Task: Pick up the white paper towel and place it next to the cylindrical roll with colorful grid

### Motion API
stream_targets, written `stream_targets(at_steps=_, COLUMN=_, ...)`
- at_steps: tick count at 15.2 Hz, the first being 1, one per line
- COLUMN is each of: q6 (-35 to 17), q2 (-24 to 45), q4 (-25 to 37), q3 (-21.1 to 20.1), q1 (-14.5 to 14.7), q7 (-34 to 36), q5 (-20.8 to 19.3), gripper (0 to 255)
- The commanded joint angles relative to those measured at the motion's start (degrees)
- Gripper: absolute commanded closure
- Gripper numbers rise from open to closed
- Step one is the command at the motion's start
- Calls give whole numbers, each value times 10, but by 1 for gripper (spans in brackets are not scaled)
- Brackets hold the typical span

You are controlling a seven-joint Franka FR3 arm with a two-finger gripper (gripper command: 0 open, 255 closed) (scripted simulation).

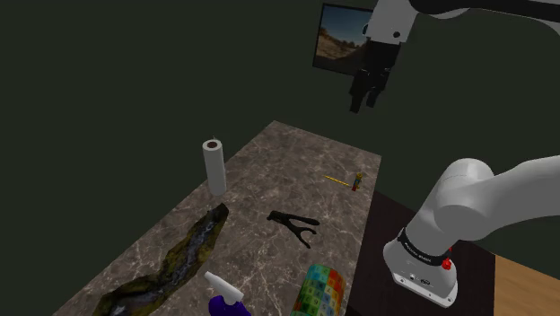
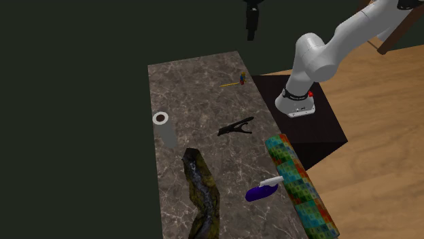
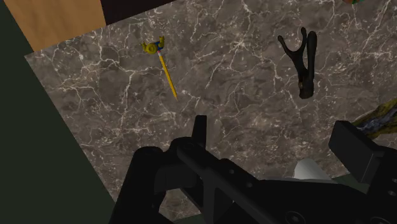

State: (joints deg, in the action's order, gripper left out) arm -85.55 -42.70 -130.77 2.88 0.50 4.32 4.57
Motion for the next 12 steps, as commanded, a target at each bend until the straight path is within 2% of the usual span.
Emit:
stream_targets(at_steps=1, q6=0, q2=0, q4=0, q3=0, q1=0, q7=0, q5=0, gripper=0)
stream_targets(at_steps=12, q6=-134, q2=194, q4=69, q3=-70, q1=27, q7=65, q5=29, gripper=0)
